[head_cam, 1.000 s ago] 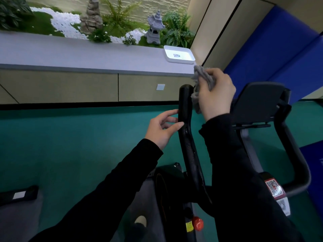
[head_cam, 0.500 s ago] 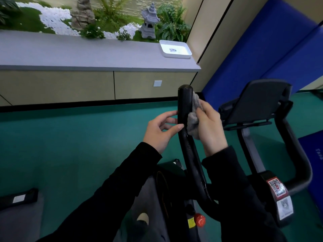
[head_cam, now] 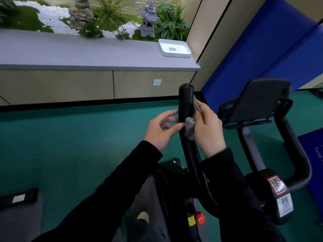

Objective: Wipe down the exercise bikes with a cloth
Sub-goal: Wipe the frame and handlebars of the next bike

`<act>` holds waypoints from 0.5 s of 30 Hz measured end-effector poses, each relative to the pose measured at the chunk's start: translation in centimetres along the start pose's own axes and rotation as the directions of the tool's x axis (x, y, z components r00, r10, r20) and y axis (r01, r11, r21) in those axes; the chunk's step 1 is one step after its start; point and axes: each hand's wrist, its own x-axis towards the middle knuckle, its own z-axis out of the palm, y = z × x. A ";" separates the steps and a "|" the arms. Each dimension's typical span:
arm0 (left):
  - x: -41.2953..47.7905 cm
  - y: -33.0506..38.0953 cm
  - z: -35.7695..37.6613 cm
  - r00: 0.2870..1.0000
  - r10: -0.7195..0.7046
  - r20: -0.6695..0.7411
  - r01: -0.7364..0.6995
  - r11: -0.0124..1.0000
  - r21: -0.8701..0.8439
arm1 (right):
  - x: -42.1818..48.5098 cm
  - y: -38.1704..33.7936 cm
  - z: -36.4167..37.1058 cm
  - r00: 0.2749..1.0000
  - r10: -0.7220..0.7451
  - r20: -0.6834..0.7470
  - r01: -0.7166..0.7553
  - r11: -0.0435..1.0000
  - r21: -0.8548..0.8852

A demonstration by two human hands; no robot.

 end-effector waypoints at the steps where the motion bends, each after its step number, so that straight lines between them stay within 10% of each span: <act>1: 0.0 0.0 0.0 1.000 0.002 0.001 -0.002 1.000 0.012 | -0.2 -0.1 0.0 0.999 -0.033 -0.036 0.032 0.998 -0.045; 15: 0.2 0.0 -0.2 0.999 -0.038 -0.034 0.040 0.996 0.074 | -0.4 -1.0 -2.6 0.807 -0.489 -0.330 0.446 0.872 -0.202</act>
